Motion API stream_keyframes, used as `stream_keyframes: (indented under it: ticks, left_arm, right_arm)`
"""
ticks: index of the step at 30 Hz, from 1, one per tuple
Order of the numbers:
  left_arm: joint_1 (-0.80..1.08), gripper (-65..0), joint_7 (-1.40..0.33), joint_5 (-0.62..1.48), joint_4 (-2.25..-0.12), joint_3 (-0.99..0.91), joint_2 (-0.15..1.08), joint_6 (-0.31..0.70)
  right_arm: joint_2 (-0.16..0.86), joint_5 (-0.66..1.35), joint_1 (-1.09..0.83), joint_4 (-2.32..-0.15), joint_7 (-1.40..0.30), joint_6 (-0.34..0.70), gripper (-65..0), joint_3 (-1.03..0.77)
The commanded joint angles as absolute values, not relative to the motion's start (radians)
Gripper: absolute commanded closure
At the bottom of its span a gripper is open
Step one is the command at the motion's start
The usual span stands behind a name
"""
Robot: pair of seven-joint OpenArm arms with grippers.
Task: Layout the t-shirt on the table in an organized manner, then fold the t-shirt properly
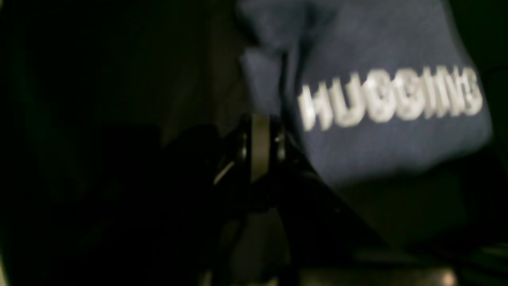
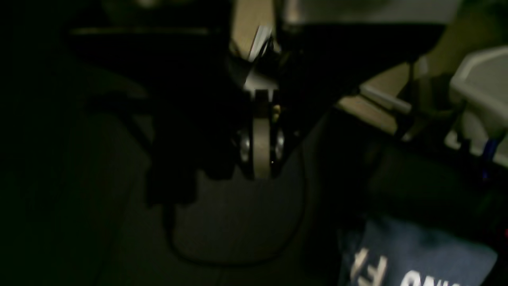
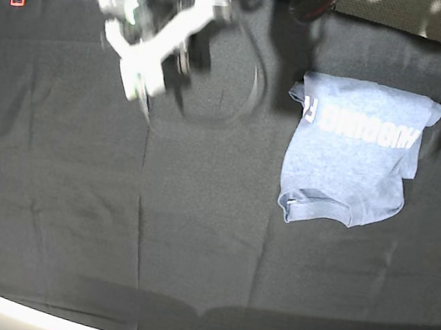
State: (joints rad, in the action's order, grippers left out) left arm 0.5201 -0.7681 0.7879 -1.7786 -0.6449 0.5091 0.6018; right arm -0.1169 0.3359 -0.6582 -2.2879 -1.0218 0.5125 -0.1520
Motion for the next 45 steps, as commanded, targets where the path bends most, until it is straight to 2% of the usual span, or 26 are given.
stream_keyframes:
  ticks: [1,4,8,11,15,19,23,27,31,36,43,44,45]
  left_arm:
    - [0.554,0.0,-0.765,0.817,-1.806,-0.675,0.527,0.601]
    - [0.659,0.0,-0.818,0.910,-1.817,-0.730,0.527,0.603]
    - [0.796,0.0,-0.830,0.925,-1.816,-0.741,0.517,0.606]
    - [0.873,0.0,-0.830,0.907,-1.815,-0.740,0.461,0.607]
    - [0.938,0.0,-0.836,0.854,-1.790,-0.738,0.385,0.659]
    - [0.973,0.0,-0.845,0.853,-1.695,-0.738,0.372,0.659]
    - [0.978,0.0,-0.842,0.854,-1.527,-0.737,0.372,0.660]
    - [0.975,0.0,-0.761,0.840,-1.316,-0.707,0.378,0.698]
    - [0.937,0.0,-0.522,0.669,-1.105,-0.569,0.420,0.698]
    - [0.787,0.0,-0.268,0.548,-0.850,-0.377,0.452,0.698]
    - [0.533,0.0,-0.179,0.539,-0.560,-0.227,0.432,0.688]
    - [0.505,-1.2,-0.162,0.539,-0.530,-0.213,0.426,0.664]
    - [0.479,-5.4,-0.141,0.539,-0.502,-0.201,0.421,0.633]
  right_arm:
    - [-0.119,0.351,-0.688,-2.320,-1.014,0.519,0.0,-0.158]
    - [-0.119,0.351,-0.775,-2.341,-1.038,0.519,0.0,-0.163]
    - [-0.119,0.351,-0.884,-2.341,-1.065,0.518,0.0,-0.163]
    - [-0.117,0.351,-0.956,-2.341,-1.091,0.519,0.0,-0.163]
    - [-0.080,0.348,-1.048,-2.330,-1.108,0.518,0.0,-0.163]
    - [-0.032,0.347,-1.113,-2.243,-1.109,0.518,0.0,-0.163]
    - [0.018,0.347,-1.113,-2.057,-1.107,0.512,0.0,-0.163]
    - [0.068,0.348,-1.061,-1.837,-1.071,0.507,0.0,-0.163]
    - [0.105,0.344,-0.962,-1.610,-1.070,0.490,0.0,-0.163]
    - [0.126,0.343,-0.807,-1.320,-1.033,0.491,0.0,-0.162]
    - [0.133,0.221,-0.598,-0.960,-0.793,0.498,0.0,-0.162]
    - [0.133,0.207,-0.572,-0.915,-0.758,0.498,0.0,-0.162]
    - [0.133,0.200,-0.549,-0.872,-0.723,0.497,0.0,-0.162]
